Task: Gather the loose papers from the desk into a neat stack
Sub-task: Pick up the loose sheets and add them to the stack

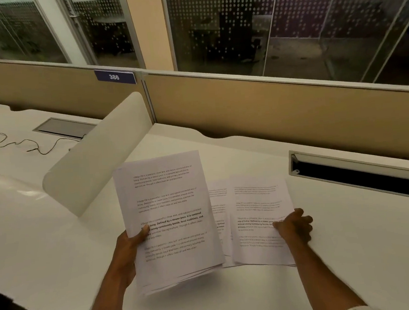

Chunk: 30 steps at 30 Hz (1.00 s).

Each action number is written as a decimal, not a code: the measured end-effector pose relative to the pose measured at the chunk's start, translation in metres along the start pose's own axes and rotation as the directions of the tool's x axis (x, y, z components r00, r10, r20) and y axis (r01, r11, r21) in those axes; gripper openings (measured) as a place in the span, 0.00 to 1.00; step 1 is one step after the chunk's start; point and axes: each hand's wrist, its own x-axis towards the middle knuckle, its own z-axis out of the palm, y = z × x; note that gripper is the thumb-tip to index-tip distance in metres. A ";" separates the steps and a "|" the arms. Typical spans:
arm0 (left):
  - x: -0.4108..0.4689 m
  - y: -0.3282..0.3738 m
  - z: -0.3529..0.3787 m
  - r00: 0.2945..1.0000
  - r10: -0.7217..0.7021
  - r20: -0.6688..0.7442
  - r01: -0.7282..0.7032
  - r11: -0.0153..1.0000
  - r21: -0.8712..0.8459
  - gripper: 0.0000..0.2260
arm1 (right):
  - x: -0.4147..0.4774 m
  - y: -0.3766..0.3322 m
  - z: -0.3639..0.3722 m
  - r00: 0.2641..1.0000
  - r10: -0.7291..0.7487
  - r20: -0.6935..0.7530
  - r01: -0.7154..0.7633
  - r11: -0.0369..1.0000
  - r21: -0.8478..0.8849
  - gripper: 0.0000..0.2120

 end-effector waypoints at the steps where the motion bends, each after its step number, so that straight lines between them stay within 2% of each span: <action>1: 0.002 0.000 -0.001 1.000 -0.005 -0.001 0.005 1.000 -0.003 0.14 | 0.003 -0.002 0.001 0.999 0.023 0.027 -0.024 0.999 0.036 0.37; 4: 0.009 -0.001 -0.002 1.000 -0.011 0.001 0.011 1.000 -0.003 0.14 | 0.013 -0.001 0.000 0.991 0.097 0.096 -0.108 0.988 0.107 0.33; 8: 0.014 -0.001 -0.002 1.000 -0.009 0.020 0.010 1.000 -0.008 0.15 | 0.018 0.002 -0.005 0.986 0.078 0.147 -0.099 0.985 0.144 0.20; 10: 0.015 0.002 -0.002 1.000 -0.009 0.026 0.009 1.000 -0.018 0.14 | 0.016 0.001 -0.008 0.993 -0.013 0.115 -0.011 0.979 0.206 0.19; 12: 0.015 0.006 -0.003 1.000 -0.001 0.029 0.001 1.000 -0.017 0.15 | 0.009 -0.005 -0.019 0.981 -0.178 0.076 0.148 0.943 0.299 0.19; 14: 0.014 0.010 -0.004 1.000 0.010 0.030 -0.010 1.000 -0.014 0.14 | -0.001 -0.013 -0.039 0.939 -0.341 0.042 0.298 0.870 0.392 0.18; 16: 0.013 0.015 -0.004 0.999 0.019 0.030 -0.019 1.000 -0.018 0.13 | -0.014 -0.021 -0.069 0.888 -0.458 0.030 0.373 0.757 0.537 0.18; 19: 0.010 0.021 -0.003 0.999 0.030 0.035 -0.030 0.999 -0.022 0.12 | -0.035 -0.024 -0.115 0.801 -0.595 0.075 0.357 0.573 0.738 0.17; 22: 0.005 0.024 0.001 0.998 0.041 0.052 -0.039 0.999 -0.032 0.11 | -0.051 -0.025 -0.137 0.723 -0.675 0.149 0.258 0.463 0.848 0.17; 26: -0.004 0.025 0.009 0.996 0.044 0.083 -0.041 0.998 -0.041 0.11 | -0.078 -0.038 -0.117 0.674 -0.711 0.201 0.217 0.450 0.866 0.17; 30: -0.013 0.023 0.011 0.992 0.029 0.123 -0.028 1.000 -0.013 0.15 | -0.113 -0.053 -0.071 0.639 -0.716 0.281 0.189 0.500 0.845 0.21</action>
